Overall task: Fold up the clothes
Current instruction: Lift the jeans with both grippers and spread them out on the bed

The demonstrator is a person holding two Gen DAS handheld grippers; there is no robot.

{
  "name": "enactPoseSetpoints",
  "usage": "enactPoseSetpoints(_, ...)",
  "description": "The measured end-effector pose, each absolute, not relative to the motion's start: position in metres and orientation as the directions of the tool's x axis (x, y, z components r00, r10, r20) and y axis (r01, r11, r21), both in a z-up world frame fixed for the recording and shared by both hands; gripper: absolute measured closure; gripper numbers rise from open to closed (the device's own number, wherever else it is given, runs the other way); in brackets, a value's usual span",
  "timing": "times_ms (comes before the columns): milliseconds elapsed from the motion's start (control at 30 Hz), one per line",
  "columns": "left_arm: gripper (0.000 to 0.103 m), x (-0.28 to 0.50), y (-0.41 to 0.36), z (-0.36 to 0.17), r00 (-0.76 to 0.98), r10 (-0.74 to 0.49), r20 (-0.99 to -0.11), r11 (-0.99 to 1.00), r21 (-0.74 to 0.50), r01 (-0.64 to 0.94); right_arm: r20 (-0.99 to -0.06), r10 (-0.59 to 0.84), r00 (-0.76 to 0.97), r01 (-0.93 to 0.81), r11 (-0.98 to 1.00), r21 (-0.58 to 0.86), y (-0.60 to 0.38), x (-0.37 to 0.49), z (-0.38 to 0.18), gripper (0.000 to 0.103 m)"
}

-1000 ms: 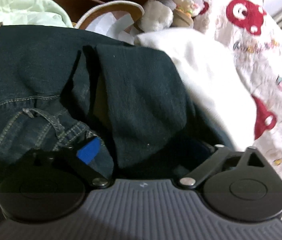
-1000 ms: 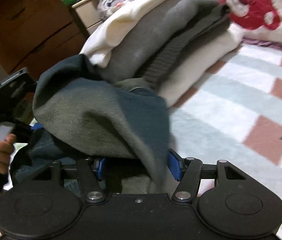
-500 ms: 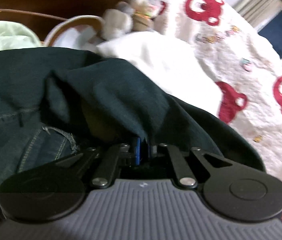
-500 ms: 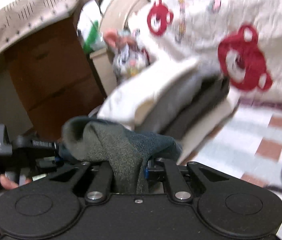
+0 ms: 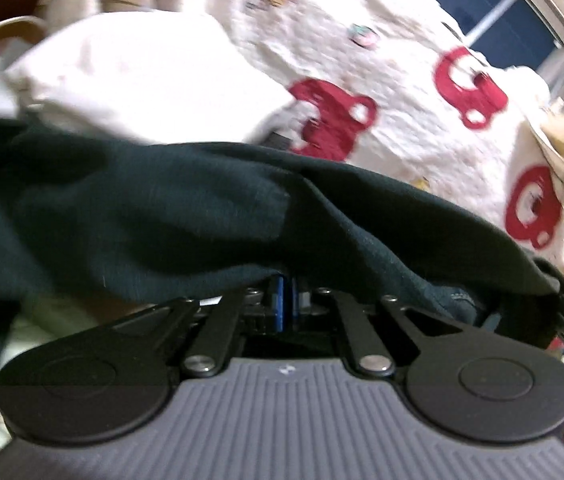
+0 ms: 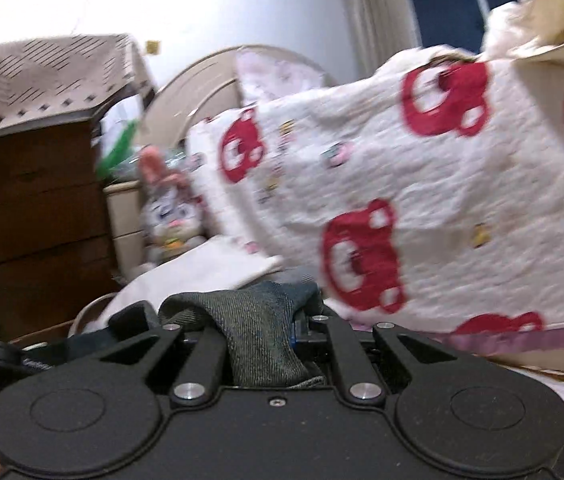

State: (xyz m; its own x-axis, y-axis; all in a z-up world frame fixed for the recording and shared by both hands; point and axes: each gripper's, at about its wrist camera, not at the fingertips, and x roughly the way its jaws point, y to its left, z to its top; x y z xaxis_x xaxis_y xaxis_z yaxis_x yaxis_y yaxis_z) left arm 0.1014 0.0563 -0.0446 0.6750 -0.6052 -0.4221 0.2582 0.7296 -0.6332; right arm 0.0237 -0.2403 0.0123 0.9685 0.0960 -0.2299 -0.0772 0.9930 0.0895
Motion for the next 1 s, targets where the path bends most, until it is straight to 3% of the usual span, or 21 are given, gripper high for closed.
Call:
enactPoseSetpoints(267, 0.100, 0.087, -0.022, -0.022, 0.606, -0.678, -0.416, 0.707, -0.594, 0.384, -0.154, -0.042, 0.987, 0.053, 0.996, 0.066, -0.286, -0.029, 0.041, 0.092)
enactPoseSetpoints(533, 0.100, 0.061, -0.114, 0.005, 0.541, -0.730, -0.418, 0.679, -0.536, 0.502, -0.018, -0.142, 0.990, 0.142, 0.990, -0.021, -0.343, -0.099, 0.092, 0.093)
enactPoseSetpoints(700, 0.100, 0.045, -0.173, 0.021, 0.498, -0.757, -0.423, 0.653, -0.496, 0.572, 0.001, -0.210, 0.978, 0.210, 0.977, -0.040, -0.395, -0.133, 0.108, 0.093)
enactPoseSetpoints(800, 0.098, 0.037, -0.211, 0.030, 0.473, -0.767, -0.434, 0.641, -0.467, 0.610, -0.059, -0.291, 0.955, 0.283, 0.952, -0.120, -0.437, -0.125, 0.100, 0.085)
enactPoseSetpoints(833, 0.097, 0.042, -0.235, 0.024, 0.471, -0.739, -0.482, 0.668, -0.431, 0.606, -0.104, -0.323, 0.941, 0.305, 0.939, -0.161, -0.454, -0.117, 0.093, 0.060)
enactPoseSetpoints(867, 0.095, 0.045, -0.253, 0.011, 0.466, -0.693, -0.550, 0.704, -0.378, 0.601, -0.200, -0.355, 0.913, 0.325, 0.930, -0.169, -0.476, -0.103, 0.080, 0.048)
enactPoseSetpoints(933, 0.095, 0.048, -0.285, -0.015, 0.454, -0.591, -0.667, 0.758, -0.268, 0.594, -0.434, -0.393, 0.811, 0.373, 0.918, -0.136, -0.527, -0.076, 0.045, 0.046)
enactPoseSetpoints(967, 0.090, 0.041, -0.290, -0.020, 0.450, -0.575, -0.683, 0.759, -0.239, 0.606, -0.513, -0.393, 0.764, 0.414, 0.907, -0.078, -0.547, -0.074, 0.027, 0.051)
enactPoseSetpoints(1000, 0.079, 0.032, -0.289, -0.022, 0.448, -0.578, -0.682, 0.750, -0.227, 0.621, -0.567, -0.380, 0.731, 0.467, 0.884, 0.010, -0.563, -0.080, 0.009, 0.054)
